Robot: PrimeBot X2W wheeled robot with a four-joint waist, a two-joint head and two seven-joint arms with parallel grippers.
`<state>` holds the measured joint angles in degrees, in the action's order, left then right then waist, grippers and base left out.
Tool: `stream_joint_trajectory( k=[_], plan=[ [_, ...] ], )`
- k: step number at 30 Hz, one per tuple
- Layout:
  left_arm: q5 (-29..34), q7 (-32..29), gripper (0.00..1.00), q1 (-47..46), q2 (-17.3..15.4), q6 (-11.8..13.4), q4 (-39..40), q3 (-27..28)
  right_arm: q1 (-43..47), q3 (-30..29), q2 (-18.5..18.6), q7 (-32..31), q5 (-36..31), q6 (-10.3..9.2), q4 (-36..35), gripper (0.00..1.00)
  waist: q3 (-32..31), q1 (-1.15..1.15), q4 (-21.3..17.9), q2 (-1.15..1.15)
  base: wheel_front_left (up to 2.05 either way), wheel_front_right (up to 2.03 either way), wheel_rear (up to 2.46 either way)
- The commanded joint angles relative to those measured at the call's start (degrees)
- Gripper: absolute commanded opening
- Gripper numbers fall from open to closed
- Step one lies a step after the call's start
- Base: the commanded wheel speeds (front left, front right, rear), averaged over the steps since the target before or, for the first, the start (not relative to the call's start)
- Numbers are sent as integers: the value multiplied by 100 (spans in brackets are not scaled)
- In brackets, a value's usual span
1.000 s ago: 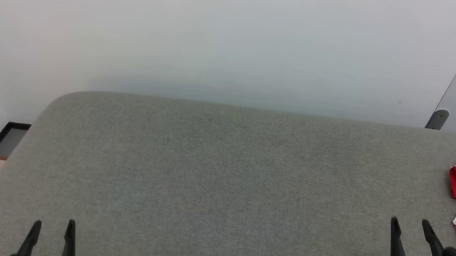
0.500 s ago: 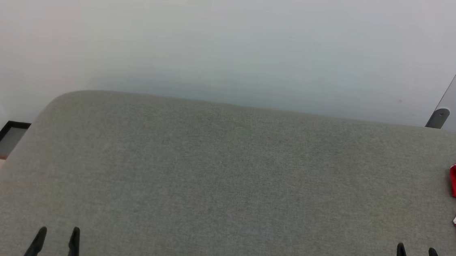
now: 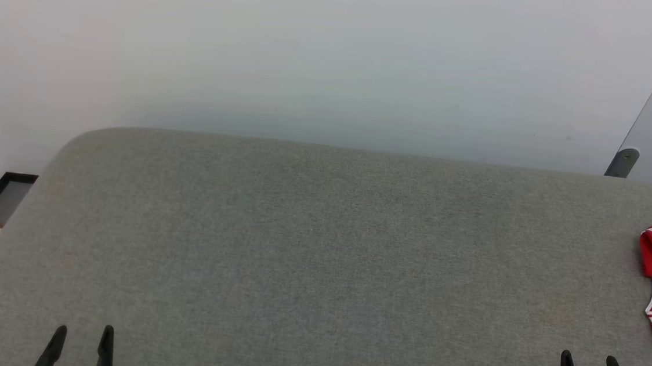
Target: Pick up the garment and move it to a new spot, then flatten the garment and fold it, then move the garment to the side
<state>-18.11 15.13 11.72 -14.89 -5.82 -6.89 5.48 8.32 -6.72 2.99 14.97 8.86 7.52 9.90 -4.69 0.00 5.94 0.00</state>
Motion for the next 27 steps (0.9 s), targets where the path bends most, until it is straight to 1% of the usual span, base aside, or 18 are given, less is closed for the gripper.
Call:
stream_joint_trajectory(
  k=[1, 22, 23, 26, 27],
  plan=[
    [31, -3, 100, -46, 10, -35, -6, 11, 45, 18, -20, 24, -39, -7, -26, 100, 2, 0, -2, 0, 0, 0, 0],
    [-91, -3, 100, -80, 98, -128, 14, 70, 76, 93, -21, 24, -75, -7, -142, 100, 8, 0, -31, 0, 0, 0, 0],
    [-68, -2, 0, -56, 111, -124, -16, 47, 46, 90, 1, -2, -73, 0, -96, 0, 9, 0, -31, 0, 0, 0, 0],
    [-115, -26, 0, -21, 214, -124, -170, 22, 52, 81, -14, -43, -22, 0, 72, 0, 10, 0, -33, 0, 0, 0, 0],
    [-216, -63, 0, -56, 228, -125, -188, 33, 10, 62, -14, -89, 90, 0, 99, 0, 14, 0, -38, 0, 0, 0, 0]
  ],
)
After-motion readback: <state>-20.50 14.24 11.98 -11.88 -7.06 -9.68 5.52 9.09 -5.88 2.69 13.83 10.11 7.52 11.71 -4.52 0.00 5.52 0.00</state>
